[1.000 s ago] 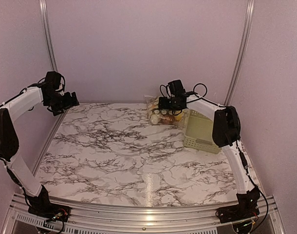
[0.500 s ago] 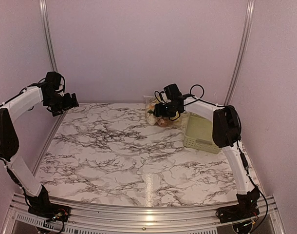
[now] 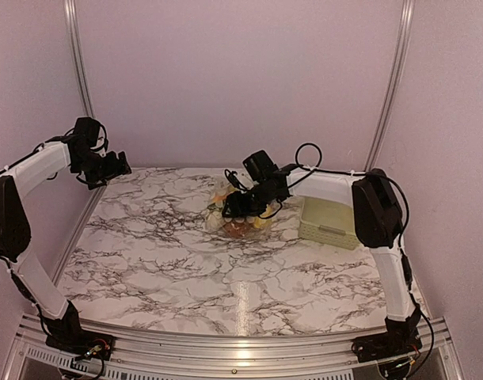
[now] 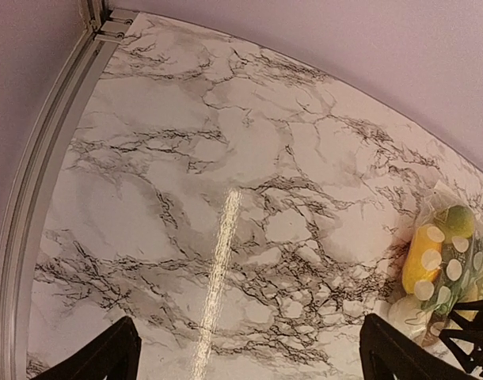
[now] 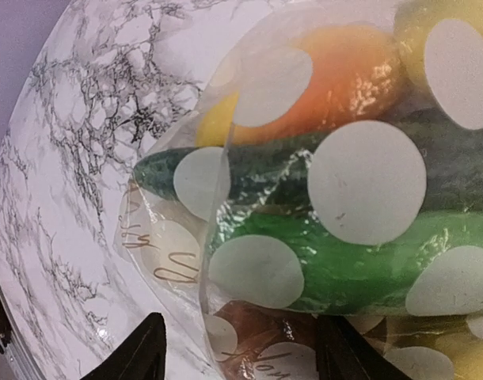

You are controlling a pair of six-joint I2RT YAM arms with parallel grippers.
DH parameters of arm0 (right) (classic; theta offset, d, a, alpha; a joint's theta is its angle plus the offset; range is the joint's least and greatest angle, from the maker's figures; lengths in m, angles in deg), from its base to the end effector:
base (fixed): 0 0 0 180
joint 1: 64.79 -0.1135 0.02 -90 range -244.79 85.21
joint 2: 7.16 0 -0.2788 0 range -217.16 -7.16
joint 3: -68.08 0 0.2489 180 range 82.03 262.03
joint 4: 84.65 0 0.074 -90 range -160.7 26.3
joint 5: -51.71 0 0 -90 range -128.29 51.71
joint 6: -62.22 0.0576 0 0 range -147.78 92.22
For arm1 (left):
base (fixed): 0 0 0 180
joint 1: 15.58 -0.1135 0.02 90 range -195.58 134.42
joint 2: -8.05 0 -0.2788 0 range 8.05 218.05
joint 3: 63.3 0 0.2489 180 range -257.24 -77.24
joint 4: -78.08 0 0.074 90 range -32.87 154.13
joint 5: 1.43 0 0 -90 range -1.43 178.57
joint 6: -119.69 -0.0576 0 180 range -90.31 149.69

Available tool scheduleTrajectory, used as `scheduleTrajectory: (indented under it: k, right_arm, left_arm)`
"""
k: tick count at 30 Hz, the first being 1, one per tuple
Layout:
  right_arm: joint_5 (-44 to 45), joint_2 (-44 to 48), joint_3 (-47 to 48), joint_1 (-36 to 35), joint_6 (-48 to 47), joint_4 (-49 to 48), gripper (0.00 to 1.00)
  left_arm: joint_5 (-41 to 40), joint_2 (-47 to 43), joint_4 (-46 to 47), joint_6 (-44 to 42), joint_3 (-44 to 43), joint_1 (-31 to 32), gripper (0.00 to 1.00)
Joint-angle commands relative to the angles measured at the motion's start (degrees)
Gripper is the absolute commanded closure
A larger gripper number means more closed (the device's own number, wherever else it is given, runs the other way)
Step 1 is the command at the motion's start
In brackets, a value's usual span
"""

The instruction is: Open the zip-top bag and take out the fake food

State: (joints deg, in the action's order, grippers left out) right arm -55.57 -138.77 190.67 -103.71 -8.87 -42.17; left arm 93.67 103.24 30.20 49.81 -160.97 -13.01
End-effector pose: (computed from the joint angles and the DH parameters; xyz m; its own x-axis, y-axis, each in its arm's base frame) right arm 0.4026 0.3471 0.1820 -0.8171 -0.2620 -0.5136 -0.5063 0.7523 0.4217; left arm 0.3855 -0.0224 0.3084 -0.7047 -0.3113 -0.6375 -0.1442 0.9427 -0.3010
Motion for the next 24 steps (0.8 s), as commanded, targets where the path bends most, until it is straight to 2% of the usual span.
scheduleTrajectory:
  k: [1, 11, 19, 24]
  right_arm:
    - [-6.1, 3.3, -2.5, -2.6, -1.5, 4.3, 0.38]
    - [-4.9, 8.2, -0.9, 6.4, 3.6, -2.7, 0.29]
    - [1.1, 0.7, 7.7, 11.5, 5.4, -1.3, 0.26]
    - [-0.5, -6.8, 16.1, 11.6, 3.1, 1.2, 0.25]
  left_arm:
    - [4.2, 0.2, 1.1, -1.6, 0.6, -0.2, 0.01]
    - [11.9, -1.0, 4.2, -3.9, 3.3, 0.0, 0.01]
    - [13.9, -1.4, 5.2, -3.9, 4.0, 0.1, 0.01]
    - [15.0, -0.7, 5.3, -3.7, 3.8, 0.2, 0.01]
